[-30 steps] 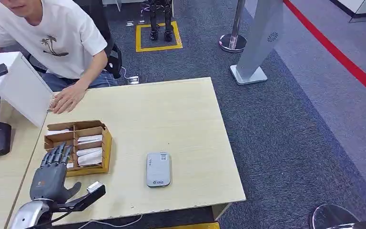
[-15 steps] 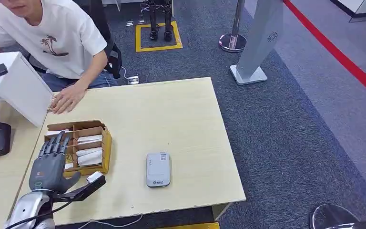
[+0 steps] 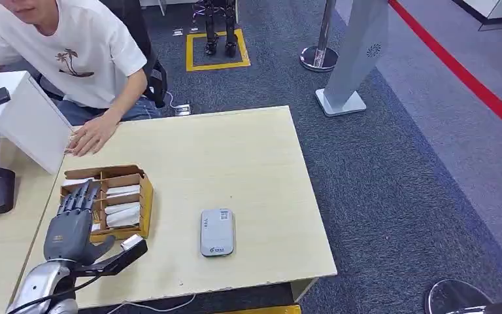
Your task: Pass the card to the sensor for recognition and then transmit it.
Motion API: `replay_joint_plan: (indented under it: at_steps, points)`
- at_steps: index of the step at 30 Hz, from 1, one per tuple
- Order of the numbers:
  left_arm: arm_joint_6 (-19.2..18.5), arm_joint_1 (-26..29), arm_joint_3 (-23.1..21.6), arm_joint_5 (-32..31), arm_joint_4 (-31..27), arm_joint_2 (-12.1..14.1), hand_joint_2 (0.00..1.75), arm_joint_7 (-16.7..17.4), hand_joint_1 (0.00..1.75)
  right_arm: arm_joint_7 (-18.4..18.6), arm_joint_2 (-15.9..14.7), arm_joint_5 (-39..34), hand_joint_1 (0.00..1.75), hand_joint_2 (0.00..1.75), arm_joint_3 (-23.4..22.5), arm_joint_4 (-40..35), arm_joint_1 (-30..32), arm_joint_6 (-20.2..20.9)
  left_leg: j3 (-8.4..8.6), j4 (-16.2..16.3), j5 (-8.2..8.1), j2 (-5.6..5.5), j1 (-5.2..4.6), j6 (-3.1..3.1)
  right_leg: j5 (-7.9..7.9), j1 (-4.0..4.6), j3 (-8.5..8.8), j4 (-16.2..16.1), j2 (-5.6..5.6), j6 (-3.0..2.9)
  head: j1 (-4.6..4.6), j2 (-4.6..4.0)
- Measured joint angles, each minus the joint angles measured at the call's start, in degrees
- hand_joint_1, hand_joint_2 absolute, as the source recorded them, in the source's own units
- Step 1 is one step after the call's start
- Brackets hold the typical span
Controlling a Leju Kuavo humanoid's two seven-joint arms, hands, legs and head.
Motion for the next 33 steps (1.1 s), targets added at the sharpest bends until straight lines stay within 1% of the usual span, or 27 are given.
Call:
replay_joint_plan:
  at_steps: [23,27,33]
  points:
    - [-0.1,0.1,-0.5,1.6,1.0,-1.1,1.75,-0.2,0.00,-0.1,0.0,0.2,0.00,1.75,0.0,0.1,0.0,0.0,-0.01,0.0,0.00,0.00,0.00,0.00,0.00,0.00,0.01,0.0,0.00,0.00,0.00,0.00]
    - [-1.7,0.4,-0.5,4.4,1.1,-1.2,1.75,-0.7,0.00,-0.1,0.0,0.2,0.00,1.75,0.0,0.1,0.0,0.0,-0.01,0.0,0.00,0.00,0.00,0.00,0.00,0.00,0.01,0.0,0.00,0.00,-0.02,0.00]
    - [-2.4,0.6,-0.5,5.2,1.2,-0.7,1.75,-0.7,0.00,0.0,0.0,0.2,0.00,1.75,0.0,0.3,0.0,0.0,-0.01,0.0,0.00,0.00,0.00,0.00,0.00,0.00,0.01,0.0,0.00,0.00,0.00,0.00]
